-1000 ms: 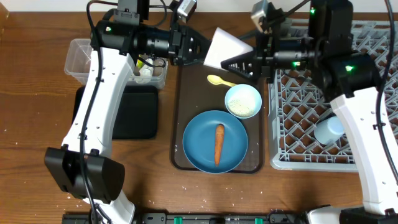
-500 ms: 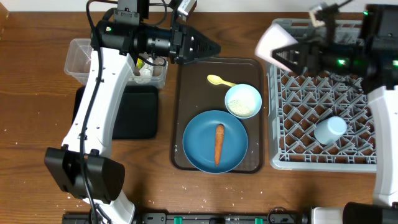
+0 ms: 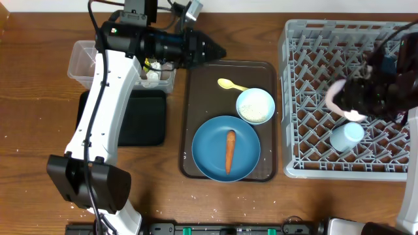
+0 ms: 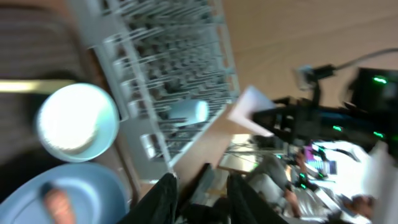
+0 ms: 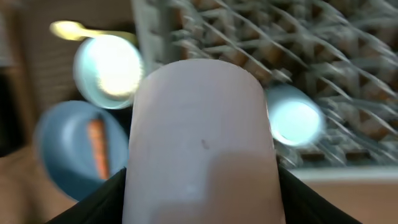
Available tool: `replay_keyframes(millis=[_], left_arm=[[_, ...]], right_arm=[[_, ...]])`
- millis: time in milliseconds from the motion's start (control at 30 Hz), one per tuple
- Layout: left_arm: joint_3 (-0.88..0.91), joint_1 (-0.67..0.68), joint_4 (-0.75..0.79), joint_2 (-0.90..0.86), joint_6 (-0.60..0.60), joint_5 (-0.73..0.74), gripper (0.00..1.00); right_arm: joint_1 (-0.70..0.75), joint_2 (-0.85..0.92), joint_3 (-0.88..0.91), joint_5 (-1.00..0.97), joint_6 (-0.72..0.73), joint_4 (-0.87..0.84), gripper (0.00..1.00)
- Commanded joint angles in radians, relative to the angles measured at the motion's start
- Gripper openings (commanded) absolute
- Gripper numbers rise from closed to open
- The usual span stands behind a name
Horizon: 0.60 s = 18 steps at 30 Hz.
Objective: Sort waste into correct bins and load items into the dishwasher rack
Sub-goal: 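Lower the pink cup upside down into the rack beside the blue cup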
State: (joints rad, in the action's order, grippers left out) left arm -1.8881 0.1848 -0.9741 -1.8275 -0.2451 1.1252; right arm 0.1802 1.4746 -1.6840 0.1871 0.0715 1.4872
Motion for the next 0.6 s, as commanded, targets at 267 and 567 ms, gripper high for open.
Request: replay_keyframes(millis=[267,567], left_arm=[[-0.003,-0.004,-0.153,0.004,0.089,-0.256,0.29],[-0.003,-0.004,-0.155,0.004,0.092,-0.256,0.3]], right_arm=[[-0.005,0.111,-0.015,-0.123,0.043,0.141,0.44],[-0.102,0.235,-0.013,-0.135,0.043,0.172,0.47]])
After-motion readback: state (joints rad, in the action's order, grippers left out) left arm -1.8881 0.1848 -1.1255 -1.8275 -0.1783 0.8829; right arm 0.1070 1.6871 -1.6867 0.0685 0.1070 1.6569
